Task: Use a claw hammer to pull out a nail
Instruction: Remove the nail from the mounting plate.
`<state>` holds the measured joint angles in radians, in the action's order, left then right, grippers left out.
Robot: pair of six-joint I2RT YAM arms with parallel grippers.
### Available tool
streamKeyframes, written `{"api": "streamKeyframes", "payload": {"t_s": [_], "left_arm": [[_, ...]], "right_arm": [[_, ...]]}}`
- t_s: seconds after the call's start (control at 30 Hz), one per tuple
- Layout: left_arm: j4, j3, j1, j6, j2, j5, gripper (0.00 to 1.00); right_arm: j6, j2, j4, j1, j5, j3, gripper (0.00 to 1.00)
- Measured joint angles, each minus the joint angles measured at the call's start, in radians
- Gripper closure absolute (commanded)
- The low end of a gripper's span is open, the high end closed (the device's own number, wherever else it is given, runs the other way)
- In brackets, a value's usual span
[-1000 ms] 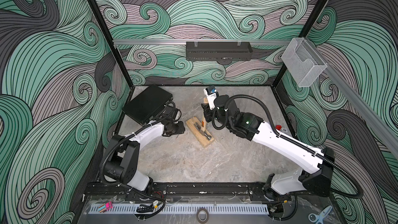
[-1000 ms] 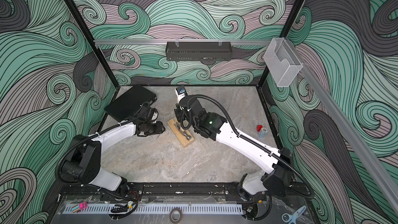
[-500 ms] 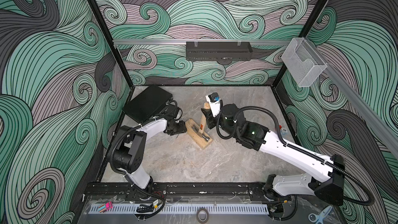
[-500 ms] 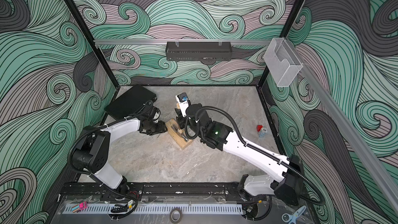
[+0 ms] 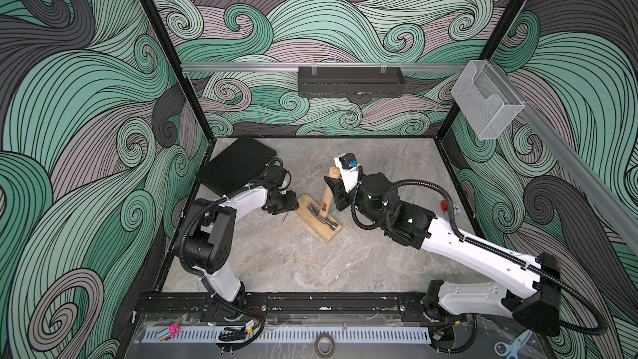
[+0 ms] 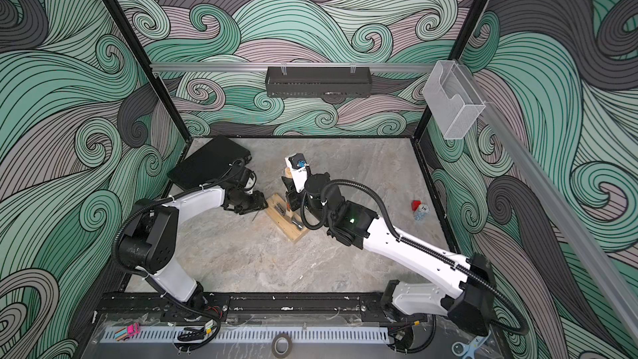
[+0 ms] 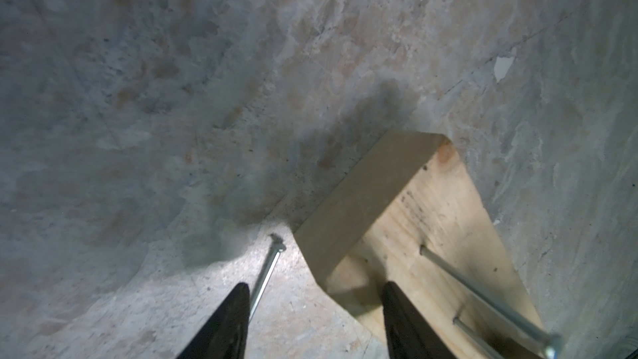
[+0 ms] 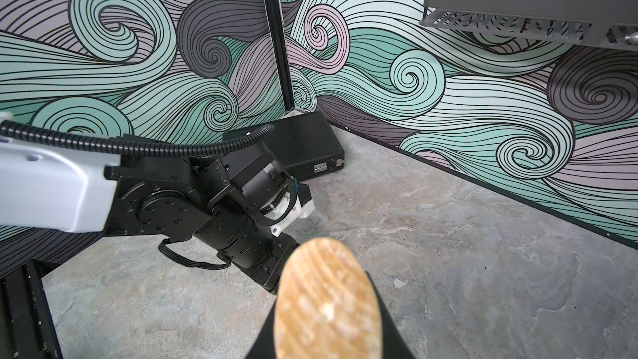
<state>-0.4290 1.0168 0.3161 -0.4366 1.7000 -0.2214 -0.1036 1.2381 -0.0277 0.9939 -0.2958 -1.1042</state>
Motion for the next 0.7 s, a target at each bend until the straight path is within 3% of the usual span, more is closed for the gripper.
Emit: {"api": "streamKeyframes", "payload": {"t_s": [0.7], "left_arm": [[0.003,0.021,-0.007,0.009,0.028,-0.045,0.51]], "right_arm": [[0.022,-0.017,0.074,0.006,0.005,0.050,1.00]]}}
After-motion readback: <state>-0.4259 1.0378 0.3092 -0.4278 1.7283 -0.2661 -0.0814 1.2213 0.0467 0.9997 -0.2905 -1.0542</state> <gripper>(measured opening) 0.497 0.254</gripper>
